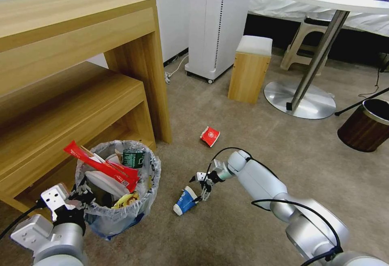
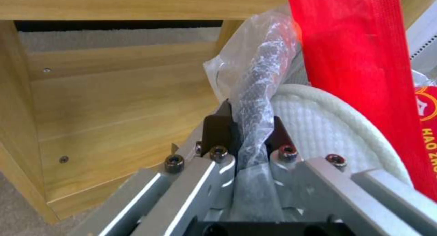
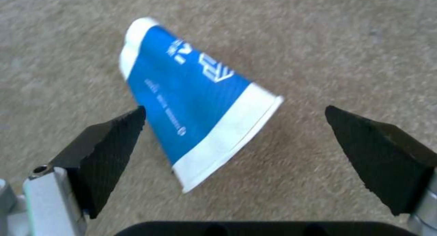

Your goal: Pick up the trash bin and place the garbage on the floor into it.

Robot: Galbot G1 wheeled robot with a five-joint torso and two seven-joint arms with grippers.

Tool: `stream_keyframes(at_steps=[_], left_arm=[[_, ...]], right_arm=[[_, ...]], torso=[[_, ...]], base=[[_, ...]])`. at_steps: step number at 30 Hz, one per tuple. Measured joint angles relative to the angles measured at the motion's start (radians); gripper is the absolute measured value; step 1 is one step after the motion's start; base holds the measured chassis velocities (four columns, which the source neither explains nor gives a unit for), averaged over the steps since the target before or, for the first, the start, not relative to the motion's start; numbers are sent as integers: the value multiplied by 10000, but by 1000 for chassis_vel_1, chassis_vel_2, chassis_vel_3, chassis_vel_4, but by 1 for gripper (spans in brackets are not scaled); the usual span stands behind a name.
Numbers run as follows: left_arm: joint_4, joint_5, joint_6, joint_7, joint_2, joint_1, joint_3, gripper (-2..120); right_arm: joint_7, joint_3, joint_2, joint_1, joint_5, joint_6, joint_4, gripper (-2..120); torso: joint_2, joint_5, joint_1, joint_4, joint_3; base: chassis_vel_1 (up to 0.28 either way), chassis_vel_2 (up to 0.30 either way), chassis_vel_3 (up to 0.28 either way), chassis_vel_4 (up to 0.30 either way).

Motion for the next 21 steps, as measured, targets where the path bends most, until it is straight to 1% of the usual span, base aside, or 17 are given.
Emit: stream_keyframes(at_steps=[2, 5, 6, 9, 10, 11, 13, 14, 16, 17, 21], left_arm=[[0, 10, 0, 0, 6, 22, -13, 3], [0, 21, -1, 0, 30, 80, -50, 3], [0, 21, -1, 0, 30, 80, -50, 3], [0, 55, -12, 0, 54, 171, -69, 3], [0, 55, -12, 0, 54, 171, -69, 3], [0, 80, -19, -1, 67, 199, -64, 3], [0, 123, -21, -1, 89, 210, -34, 3], [0, 123, -21, -1, 89, 210, -34, 3], [0, 152, -16, -2, 119, 190, 2, 3], [0, 175, -3, -3, 141, 159, 31, 3], [0, 197, 18, -2, 160, 119, 99, 3]], right_arm=[[122, 53, 14, -32, 44, 0, -8, 100], [337, 264, -4, -207, 728, -161, 108, 100], [337, 264, -4, -207, 728, -161, 108, 100], [470, 333, -398, -804, 2913, -1293, 848, 100], [470, 333, -398, -804, 2913, -1293, 848, 100], [674, 287, -599, -1159, 3810, -1826, 1235, 100], [921, 337, -793, -1573, 4932, -2322, 1656, 100], [921, 337, -793, -1573, 4932, -2322, 1656, 100], [1150, 481, -922, -1980, 5848, -2747, 1999, 100], [1225, 635, -975, -2165, 6115, -2858, 2090, 100], [1257, 927, -1023, -2320, 6171, -2875, 1992, 100]], torso=[[0, -1, -1, 0, -1], [0, 0, -1, 0, -1], [0, 0, -1, 0, -1], [1, -1, -1, 1, -2], [1, -1, -1, 1, -2], [1, 1, -1, -2, -1], [1, 0, -1, -2, -2], [1, 0, -1, -2, -2], [1, 3, -1, 0, -1], [1, 1, -1, 0, -2], [1, 0, -1, -1, -2]], base=[[0, 0, 0, 0], [0, 0, 0, 0], [0, 0, 0, 0], [0, 0, 0, 0], [0, 0, 0, 0], [0, 0, 0, 0], [0, 0, 0, 0], [0, 0, 0, 0], [0, 0, 0, 0], [0, 0, 0, 0], [0, 0, 0, 0]])
